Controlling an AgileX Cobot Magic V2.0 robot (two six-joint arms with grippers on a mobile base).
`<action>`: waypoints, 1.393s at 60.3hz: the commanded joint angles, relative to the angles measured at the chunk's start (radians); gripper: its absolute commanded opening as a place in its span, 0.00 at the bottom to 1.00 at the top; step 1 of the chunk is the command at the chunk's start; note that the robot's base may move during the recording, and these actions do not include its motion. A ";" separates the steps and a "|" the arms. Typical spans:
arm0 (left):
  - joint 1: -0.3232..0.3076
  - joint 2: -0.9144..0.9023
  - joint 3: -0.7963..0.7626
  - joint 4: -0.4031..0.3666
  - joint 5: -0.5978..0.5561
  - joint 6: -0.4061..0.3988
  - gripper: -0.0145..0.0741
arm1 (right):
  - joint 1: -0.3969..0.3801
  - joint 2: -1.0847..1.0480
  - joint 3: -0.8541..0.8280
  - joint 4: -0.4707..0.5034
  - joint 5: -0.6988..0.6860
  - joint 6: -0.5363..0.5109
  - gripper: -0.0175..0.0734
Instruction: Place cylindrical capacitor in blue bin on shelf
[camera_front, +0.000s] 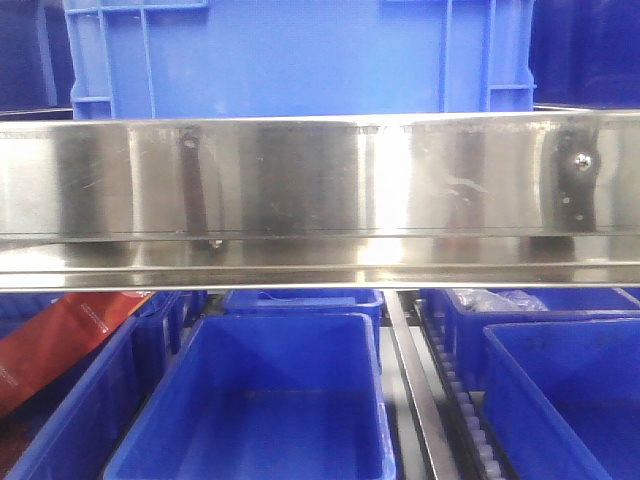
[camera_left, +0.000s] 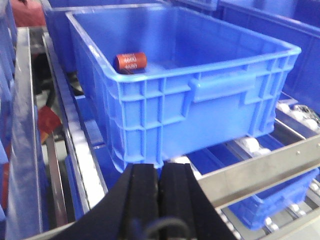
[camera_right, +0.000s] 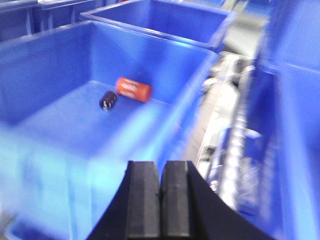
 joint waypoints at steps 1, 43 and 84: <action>0.006 -0.004 0.000 0.015 -0.032 -0.006 0.04 | -0.006 -0.114 0.129 -0.024 -0.094 -0.001 0.02; 0.006 -0.004 0.000 0.076 -0.032 -0.006 0.04 | -0.006 -0.434 0.499 -0.026 -0.285 -0.001 0.02; 0.110 -0.172 0.264 0.155 -0.263 -0.006 0.04 | -0.006 -0.434 0.499 -0.026 -0.283 -0.001 0.02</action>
